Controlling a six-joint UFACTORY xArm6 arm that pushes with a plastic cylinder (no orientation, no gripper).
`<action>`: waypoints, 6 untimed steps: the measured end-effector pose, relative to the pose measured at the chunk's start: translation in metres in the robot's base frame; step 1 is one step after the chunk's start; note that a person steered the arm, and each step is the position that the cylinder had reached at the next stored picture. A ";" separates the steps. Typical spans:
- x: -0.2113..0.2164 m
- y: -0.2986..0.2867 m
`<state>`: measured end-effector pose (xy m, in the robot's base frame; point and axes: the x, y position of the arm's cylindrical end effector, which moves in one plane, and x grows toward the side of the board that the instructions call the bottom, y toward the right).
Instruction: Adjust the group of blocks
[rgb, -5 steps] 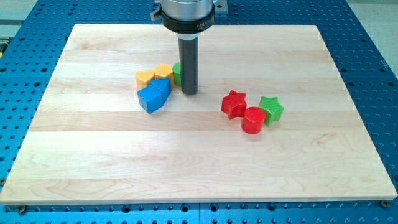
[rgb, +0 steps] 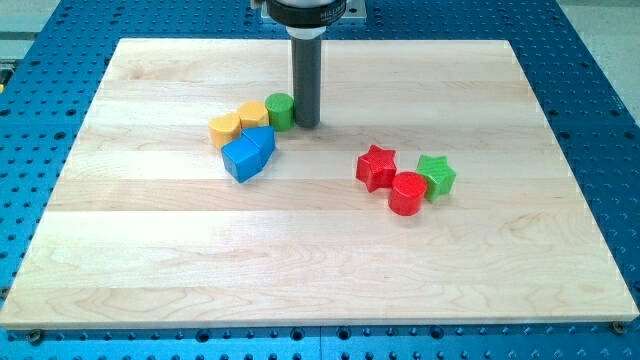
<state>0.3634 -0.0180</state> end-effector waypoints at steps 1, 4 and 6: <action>0.003 -0.012; -0.021 -0.111; -0.028 -0.131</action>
